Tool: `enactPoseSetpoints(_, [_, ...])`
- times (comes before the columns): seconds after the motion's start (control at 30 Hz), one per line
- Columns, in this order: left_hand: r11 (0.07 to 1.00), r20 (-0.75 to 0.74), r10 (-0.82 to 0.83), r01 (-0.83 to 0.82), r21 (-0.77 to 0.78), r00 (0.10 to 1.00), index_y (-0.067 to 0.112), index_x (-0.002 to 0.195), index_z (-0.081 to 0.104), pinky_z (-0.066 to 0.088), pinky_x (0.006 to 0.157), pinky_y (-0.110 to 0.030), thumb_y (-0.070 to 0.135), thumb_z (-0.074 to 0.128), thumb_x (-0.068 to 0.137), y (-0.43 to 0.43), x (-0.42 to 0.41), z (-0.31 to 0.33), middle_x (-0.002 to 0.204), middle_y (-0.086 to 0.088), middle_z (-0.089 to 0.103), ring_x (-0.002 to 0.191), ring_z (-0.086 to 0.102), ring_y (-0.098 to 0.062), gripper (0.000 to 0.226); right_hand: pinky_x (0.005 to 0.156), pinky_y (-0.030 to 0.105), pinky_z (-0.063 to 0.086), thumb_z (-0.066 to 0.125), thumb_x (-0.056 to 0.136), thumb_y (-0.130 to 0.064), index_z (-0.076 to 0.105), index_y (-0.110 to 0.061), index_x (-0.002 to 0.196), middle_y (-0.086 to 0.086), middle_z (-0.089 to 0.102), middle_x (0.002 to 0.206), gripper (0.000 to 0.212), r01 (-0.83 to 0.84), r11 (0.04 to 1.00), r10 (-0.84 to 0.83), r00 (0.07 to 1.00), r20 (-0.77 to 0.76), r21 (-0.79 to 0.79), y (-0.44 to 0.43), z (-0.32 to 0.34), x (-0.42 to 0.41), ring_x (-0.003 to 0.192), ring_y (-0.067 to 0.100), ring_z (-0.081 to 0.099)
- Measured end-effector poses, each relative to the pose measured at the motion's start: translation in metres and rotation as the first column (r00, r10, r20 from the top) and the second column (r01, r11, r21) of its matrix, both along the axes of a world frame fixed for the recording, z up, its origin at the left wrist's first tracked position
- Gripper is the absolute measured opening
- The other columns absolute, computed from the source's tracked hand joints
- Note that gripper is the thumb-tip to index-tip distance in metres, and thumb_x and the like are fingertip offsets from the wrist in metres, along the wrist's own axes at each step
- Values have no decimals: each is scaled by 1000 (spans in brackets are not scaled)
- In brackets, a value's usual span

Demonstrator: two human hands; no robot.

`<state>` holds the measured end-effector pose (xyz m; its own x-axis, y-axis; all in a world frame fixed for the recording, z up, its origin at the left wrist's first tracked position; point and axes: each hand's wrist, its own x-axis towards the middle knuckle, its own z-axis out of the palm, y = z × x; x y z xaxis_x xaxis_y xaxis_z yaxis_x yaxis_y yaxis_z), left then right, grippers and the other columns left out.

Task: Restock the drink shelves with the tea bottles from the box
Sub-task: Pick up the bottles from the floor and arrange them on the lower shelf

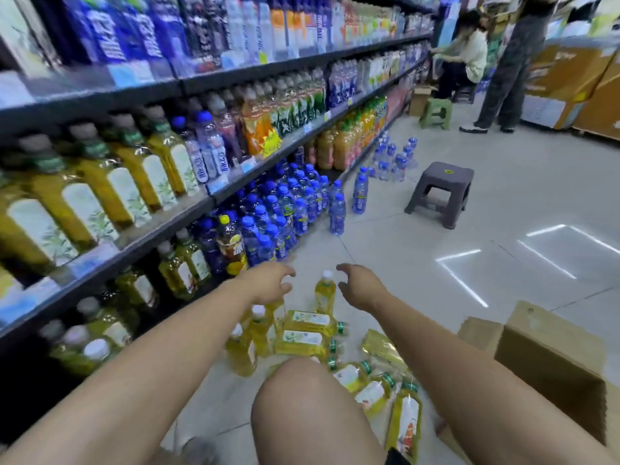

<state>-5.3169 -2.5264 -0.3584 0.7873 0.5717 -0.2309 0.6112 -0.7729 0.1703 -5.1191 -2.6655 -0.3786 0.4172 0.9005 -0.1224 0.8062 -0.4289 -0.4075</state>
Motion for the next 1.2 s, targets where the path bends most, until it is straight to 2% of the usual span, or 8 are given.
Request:
enactPoseSetpoints(0.17, [987,25,131,-128,-99,991,27,104,63,51,90,-43,48,44,90,31,-85,-26,115,-5,65,107,62,-28,31,103,35,41,54,96,-24,46,-18,144,10,53,142,50,-247,965,248,969,-7,-84,72,-42,-71,130,29,48])
enactPoseSetpoints(0.3, [972,-55,206,-211,-100,977,31,130,57,50,95,-44,47,50,90,79,-128,-65,129,-3,58,118,58,-27,44,101,36,43,56,94,-23,49,-16,141,13,56,138,48,-360,924,357,933,-46,-125,133,-84,-113,126,32,51])
enactPoseSetpoints(0.47, [980,-162,130,-152,-129,978,30,130,55,51,92,-45,45,51,94,117,-148,-133,131,1,56,121,55,-24,39,92,36,48,55,87,-20,56,-20,131,12,61,126,44,-492,841,493,868,-56,-224,199,-150,-147,115,33,58])
enactPoseSetpoints(0.63, [985,-194,97,-122,-119,976,36,131,45,51,77,-42,57,49,88,129,-141,-196,128,5,53,117,56,-24,48,92,43,49,51,91,-19,56,-18,130,11,58,126,39,-473,873,476,879,3,-121,243,-187,-153,115,35,56])
enactPoseSetpoints(0.77, [968,-19,242,-243,-62,970,26,122,51,52,73,-37,64,38,95,127,-122,-229,118,5,58,108,60,-21,49,89,39,46,54,95,-33,48,-22,139,8,51,135,46,-480,870,489,870,63,-112,279,-208,-154,122,32,50])
enactPoseSetpoints(0.9, [918,88,395,-397,6,914,22,114,57,49,74,-35,47,36,102,133,-132,-256,110,4,61,107,58,-20,34,74,37,46,56,95,-37,44,-20,131,11,52,127,41,-475,854,493,869,40,-210,293,-237,-155,110,34,58])
enactPoseSetpoints(1.03, [899,23,437,-437,-6,899,22,117,55,46,77,-36,44,39,101,148,-150,-254,113,2,57,110,54,-21,32,77,39,47,58,95,-29,45,-13,118,18,58,109,31,-517,842,521,853,-13,-158,295,-243,-156,99,37,59])
enactPoseSetpoints(1.2, [855,56,517,-513,-71,854,22,127,52,51,86,-41,42,45,100,155,-144,-227,127,2,55,119,53,-22,34,75,36,44,62,93,-28,46,-15,127,17,60,112,40,-532,834,540,841,22,-146,289,-207,-155,101,36,59])
